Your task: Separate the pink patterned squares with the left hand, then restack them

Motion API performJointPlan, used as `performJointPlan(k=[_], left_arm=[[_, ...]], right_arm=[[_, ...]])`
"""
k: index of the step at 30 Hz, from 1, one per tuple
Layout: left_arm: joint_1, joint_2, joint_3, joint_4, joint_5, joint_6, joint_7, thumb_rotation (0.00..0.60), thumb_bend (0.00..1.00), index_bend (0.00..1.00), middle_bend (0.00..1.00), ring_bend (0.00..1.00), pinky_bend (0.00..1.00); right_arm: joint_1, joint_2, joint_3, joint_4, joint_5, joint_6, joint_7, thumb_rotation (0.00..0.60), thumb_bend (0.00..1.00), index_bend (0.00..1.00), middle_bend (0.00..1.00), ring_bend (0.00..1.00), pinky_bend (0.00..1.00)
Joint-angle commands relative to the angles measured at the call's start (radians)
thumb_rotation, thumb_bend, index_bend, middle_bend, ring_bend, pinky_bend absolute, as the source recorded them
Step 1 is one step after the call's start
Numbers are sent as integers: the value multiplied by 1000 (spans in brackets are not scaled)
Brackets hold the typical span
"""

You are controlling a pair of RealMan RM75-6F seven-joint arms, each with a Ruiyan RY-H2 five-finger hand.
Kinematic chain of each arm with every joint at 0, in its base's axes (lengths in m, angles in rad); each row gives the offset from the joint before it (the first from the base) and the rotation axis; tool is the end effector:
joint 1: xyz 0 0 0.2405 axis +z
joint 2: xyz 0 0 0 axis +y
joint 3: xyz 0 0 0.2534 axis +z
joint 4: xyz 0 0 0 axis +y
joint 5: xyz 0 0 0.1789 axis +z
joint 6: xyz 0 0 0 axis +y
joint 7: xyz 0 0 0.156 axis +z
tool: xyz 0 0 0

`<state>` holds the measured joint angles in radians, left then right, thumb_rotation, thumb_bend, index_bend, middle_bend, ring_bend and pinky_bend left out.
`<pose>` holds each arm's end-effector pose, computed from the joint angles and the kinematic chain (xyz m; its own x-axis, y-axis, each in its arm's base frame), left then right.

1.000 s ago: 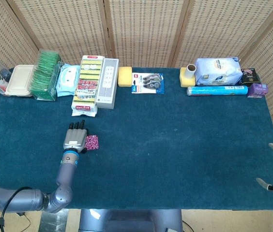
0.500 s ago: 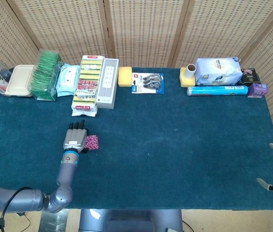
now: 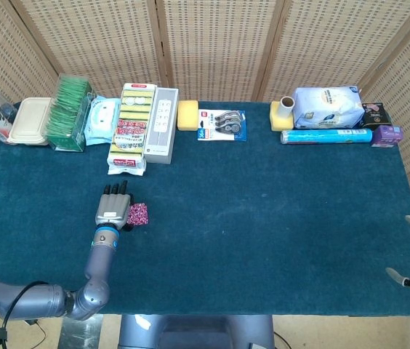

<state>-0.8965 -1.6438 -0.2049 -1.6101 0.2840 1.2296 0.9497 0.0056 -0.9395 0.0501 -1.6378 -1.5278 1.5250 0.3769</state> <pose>-0.1607 0.3427 -0.0101 0.5313 0.4660 0.7075 0.7996 0.0001 -0.6005 -0.3041 -0.1665 0.2429 0.1845 0.0195 0.9826 -0.9825 0.0297 0.1839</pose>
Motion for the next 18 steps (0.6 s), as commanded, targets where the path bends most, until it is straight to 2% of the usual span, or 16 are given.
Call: performJointPlan(k=[1, 12, 18], left_arm=[[-1, 0, -2, -2, -2, 4, 2, 600, 206, 263, 0, 0, 24], [9, 18, -3, -38, 23, 13, -13, 600, 206, 104, 0, 0, 24], [78, 123, 45, -160, 175, 13, -117, 600, 185, 15, 0, 0, 24]], right_arm=[[0, 2, 0, 1, -2, 0, 3, 600, 0, 134, 17, 6, 8], [-1, 7, 0, 1, 1, -1, 13, 600, 0, 135, 17, 6, 8], [-1, 5, 2, 2, 6, 0, 3, 600, 0, 134, 17, 6, 8]])
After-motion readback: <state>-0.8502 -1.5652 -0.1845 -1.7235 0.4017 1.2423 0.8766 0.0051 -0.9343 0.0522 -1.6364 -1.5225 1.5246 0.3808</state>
